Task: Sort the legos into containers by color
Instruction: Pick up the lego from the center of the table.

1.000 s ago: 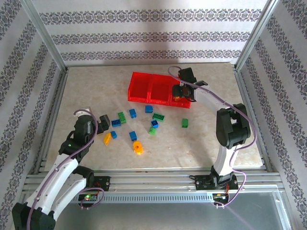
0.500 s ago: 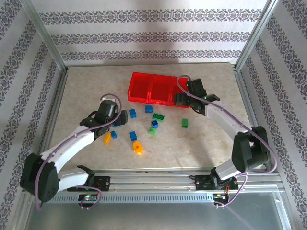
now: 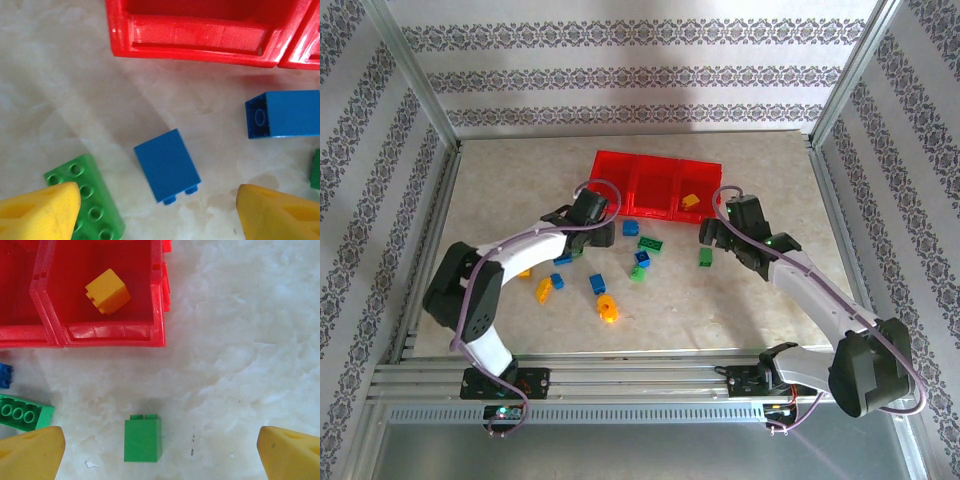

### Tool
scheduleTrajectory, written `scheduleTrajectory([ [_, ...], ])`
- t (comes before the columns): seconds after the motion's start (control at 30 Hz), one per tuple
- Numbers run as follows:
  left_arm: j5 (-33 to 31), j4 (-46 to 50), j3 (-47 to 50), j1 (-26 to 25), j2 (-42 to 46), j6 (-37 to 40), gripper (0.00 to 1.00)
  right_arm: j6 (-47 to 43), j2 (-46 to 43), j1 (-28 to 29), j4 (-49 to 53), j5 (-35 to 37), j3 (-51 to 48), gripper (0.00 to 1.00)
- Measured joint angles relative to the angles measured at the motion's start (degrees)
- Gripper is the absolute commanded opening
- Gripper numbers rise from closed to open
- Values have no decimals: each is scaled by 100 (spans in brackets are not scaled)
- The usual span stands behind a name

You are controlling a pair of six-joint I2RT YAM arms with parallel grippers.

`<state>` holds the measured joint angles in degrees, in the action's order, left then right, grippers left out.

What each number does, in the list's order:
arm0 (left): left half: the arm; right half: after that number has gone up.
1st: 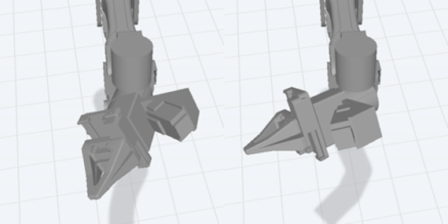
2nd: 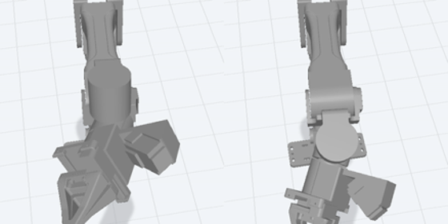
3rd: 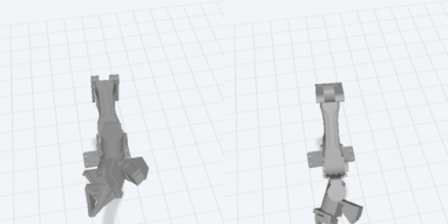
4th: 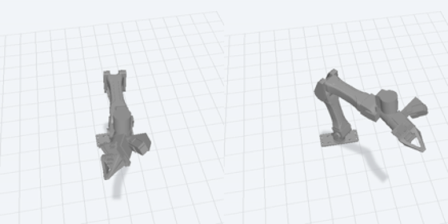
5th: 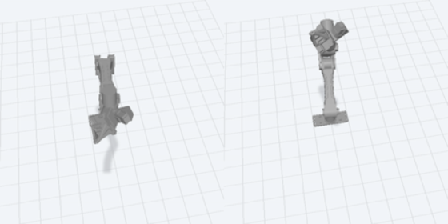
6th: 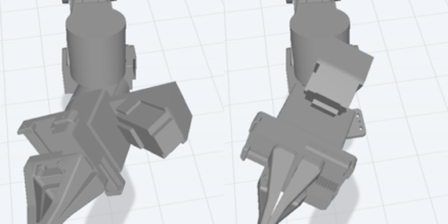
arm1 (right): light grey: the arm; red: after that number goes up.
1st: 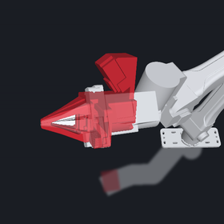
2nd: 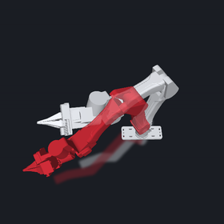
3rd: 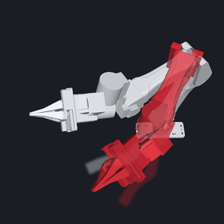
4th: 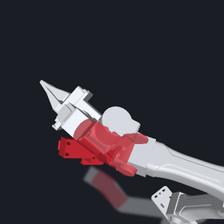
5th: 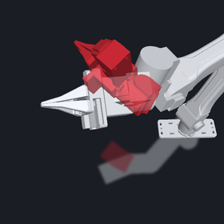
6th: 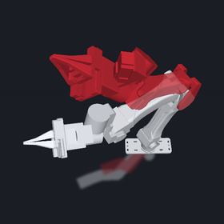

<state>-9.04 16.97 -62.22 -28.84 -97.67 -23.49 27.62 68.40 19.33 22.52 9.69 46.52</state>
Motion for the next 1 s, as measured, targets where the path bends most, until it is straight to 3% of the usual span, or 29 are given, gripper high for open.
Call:
scheduleTrajectory([
  [0.57,-2,24,-544,-4,-1165,-92,64,186,-92,-50,-4,-4,-142,98],
  [0.73,-33,22,-566,-4,-1244,-94,54,225,-85,-50,-7,-7,-160,98],
  [0.87,-39,22,-621,-4,-1327,-94,38,227,-61,-85,-7,-7,-170,98],
  [1.0,-48,17,-634,-9,-1331,-96,30,227,-61,-103,-7,-7,-173,98],
])
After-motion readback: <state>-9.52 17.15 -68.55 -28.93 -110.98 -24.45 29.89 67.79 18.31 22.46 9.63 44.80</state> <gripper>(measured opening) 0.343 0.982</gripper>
